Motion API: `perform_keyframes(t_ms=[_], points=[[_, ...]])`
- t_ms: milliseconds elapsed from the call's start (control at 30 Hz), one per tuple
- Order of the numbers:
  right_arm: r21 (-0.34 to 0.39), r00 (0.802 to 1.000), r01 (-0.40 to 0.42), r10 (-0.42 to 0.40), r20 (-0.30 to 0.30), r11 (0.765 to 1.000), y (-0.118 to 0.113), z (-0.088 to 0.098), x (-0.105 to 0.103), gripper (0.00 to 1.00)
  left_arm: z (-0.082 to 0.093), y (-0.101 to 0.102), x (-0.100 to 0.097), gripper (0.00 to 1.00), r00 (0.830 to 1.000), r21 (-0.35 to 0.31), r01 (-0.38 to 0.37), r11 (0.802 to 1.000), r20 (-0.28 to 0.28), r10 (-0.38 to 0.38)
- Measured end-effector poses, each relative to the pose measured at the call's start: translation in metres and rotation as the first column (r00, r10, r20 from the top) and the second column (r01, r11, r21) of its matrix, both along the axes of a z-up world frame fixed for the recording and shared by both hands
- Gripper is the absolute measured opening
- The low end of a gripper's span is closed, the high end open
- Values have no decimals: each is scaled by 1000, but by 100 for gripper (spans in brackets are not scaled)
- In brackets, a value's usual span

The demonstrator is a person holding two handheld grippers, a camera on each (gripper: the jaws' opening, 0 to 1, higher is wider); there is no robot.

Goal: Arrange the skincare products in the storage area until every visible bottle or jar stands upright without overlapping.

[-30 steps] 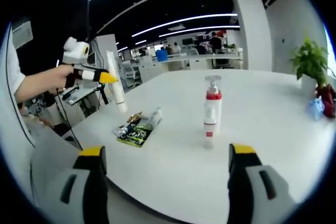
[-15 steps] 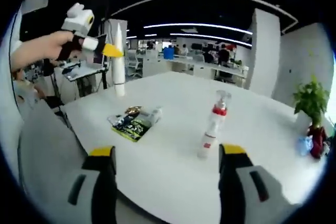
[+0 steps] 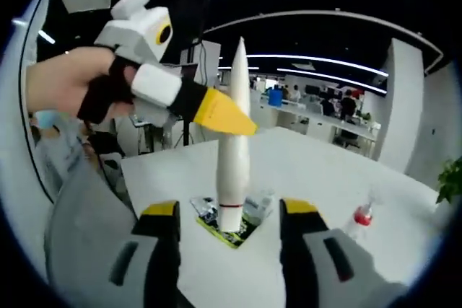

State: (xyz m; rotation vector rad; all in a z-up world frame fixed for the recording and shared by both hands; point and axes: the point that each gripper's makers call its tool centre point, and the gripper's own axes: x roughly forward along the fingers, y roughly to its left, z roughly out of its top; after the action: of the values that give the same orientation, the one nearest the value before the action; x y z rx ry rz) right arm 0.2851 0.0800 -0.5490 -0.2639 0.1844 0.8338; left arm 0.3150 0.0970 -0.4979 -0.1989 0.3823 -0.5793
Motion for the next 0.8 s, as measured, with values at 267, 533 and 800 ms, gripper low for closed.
perform_keyframes(t_ms=[267, 533, 800], points=[[56, 998, 30, -34, 60, 998, 4, 28, 17, 29, 10, -10, -3, 29, 1000, -48, 21, 999, 16, -20], [64, 997, 38, -42, 65, 997, 2, 31, 21, 23, 17, -19, -8, 30, 998, -93, 50, 994, 30, -48], [33, 998, 42, -43, 42, 999, 0, 25, 19, 22, 12, -21, -13, 30, 996, -85, 87, 993, 40, -83]])
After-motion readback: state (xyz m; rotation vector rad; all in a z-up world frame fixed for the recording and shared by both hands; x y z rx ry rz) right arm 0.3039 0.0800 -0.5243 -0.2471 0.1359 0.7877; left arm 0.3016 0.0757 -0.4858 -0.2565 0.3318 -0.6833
